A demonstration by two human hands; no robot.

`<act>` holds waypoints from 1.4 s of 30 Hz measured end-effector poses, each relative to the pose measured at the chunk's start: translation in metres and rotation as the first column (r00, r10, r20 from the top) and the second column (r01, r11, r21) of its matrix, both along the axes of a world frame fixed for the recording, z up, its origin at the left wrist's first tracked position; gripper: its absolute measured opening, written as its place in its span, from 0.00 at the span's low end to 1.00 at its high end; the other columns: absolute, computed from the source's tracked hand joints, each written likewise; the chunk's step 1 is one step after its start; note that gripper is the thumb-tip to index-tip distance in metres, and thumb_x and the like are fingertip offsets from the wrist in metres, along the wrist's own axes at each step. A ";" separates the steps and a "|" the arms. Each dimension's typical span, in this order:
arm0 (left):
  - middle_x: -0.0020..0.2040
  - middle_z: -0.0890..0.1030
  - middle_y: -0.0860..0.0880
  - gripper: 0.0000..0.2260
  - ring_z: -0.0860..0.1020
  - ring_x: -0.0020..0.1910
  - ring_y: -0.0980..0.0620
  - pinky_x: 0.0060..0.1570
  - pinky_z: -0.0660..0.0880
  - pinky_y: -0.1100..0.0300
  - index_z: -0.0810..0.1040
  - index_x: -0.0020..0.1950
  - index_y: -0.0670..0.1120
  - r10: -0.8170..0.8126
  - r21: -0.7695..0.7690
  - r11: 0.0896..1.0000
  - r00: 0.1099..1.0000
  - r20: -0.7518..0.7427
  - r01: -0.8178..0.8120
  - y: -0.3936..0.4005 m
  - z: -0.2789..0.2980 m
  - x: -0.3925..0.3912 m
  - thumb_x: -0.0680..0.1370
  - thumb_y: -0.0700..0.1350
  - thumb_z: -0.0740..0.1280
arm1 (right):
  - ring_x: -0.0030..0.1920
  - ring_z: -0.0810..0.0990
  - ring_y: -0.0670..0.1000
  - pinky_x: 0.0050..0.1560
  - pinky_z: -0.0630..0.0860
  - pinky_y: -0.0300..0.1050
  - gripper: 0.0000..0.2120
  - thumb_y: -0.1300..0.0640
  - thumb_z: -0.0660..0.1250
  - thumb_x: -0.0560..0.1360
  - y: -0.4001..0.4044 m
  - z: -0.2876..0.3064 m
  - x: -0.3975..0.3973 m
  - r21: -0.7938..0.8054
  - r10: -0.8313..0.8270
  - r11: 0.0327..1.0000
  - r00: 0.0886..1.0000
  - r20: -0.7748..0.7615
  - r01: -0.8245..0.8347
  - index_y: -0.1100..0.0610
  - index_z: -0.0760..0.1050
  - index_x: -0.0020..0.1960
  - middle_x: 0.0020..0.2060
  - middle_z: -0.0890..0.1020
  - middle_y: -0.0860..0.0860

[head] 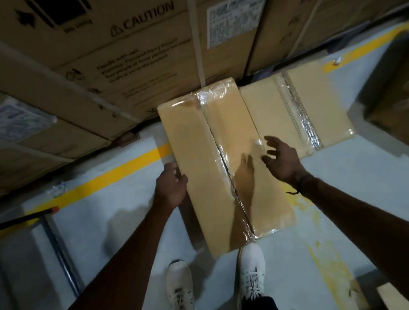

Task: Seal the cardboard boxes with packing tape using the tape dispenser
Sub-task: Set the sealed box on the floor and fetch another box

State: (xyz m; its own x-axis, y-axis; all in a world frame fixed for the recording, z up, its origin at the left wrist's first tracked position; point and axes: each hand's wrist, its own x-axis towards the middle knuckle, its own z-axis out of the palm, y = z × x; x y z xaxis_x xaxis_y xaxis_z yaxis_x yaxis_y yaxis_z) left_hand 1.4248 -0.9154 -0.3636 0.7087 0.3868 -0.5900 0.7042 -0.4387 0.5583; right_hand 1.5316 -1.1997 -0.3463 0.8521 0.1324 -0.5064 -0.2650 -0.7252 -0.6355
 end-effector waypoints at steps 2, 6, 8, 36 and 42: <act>0.63 0.80 0.41 0.17 0.79 0.62 0.42 0.57 0.70 0.61 0.73 0.69 0.38 0.024 0.001 1.000 0.999 0.039 -0.024 -0.005 0.049 -0.016 0.81 0.40 0.69 | 0.64 0.80 0.59 0.65 0.77 0.52 0.24 0.65 0.69 0.80 -0.002 0.041 -0.012 0.061 -0.026 0.998 1.000 -0.003 0.026 0.60 0.70 0.75 0.68 0.78 0.57; 0.56 0.81 0.46 0.15 0.81 0.55 0.47 0.57 0.76 0.55 0.75 0.68 0.40 0.092 -0.074 0.994 0.989 0.120 -0.083 -0.021 0.172 -0.055 0.81 0.36 0.68 | 0.63 0.81 0.59 0.65 0.79 0.53 0.19 0.67 0.67 0.80 -0.006 0.145 -0.041 0.161 -0.086 0.983 0.996 0.002 0.085 0.61 0.74 0.70 0.62 0.80 0.54; 0.55 0.80 0.49 0.15 0.80 0.53 0.48 0.58 0.79 0.50 0.75 0.67 0.40 0.111 -0.131 0.987 0.980 0.165 -0.090 -0.026 0.231 -0.078 0.80 0.39 0.68 | 0.62 0.81 0.58 0.65 0.79 0.55 0.17 0.68 0.67 0.79 -0.008 0.198 -0.061 0.190 -0.079 0.979 0.997 0.015 0.075 0.62 0.76 0.67 0.62 0.82 0.56; 0.50 0.85 0.47 0.12 0.82 0.36 0.60 0.33 0.75 0.67 0.77 0.55 0.48 0.925 -0.384 0.245 0.096 0.367 -0.890 0.053 0.505 -0.710 0.81 0.32 0.61 | 0.46 0.88 0.55 0.43 0.81 0.47 0.09 0.68 0.63 0.82 0.293 0.461 -0.584 0.443 0.773 0.601 0.626 -0.109 -0.665 0.60 0.81 0.56 0.50 0.87 0.57; 0.49 0.85 0.45 0.12 0.82 0.35 0.57 0.32 0.75 0.65 0.79 0.54 0.44 0.925 -0.404 -0.073 -0.213 0.314 -0.912 0.066 0.491 -0.830 0.80 0.31 0.60 | 0.48 0.87 0.58 0.45 0.82 0.50 0.07 0.68 0.66 0.82 0.372 0.464 -0.696 0.502 0.909 0.400 0.404 -0.106 -0.767 0.64 0.80 0.58 0.49 0.87 0.59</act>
State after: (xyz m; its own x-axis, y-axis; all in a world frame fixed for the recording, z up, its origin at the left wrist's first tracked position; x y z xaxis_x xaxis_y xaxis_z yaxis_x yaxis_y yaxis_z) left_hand 0.5951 -0.8491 0.1269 -0.2965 0.8475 -0.4403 0.0538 0.4751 0.8783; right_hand 0.8351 -0.8282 0.1177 -0.0098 0.8885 -0.4588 0.1325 -0.4536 -0.8813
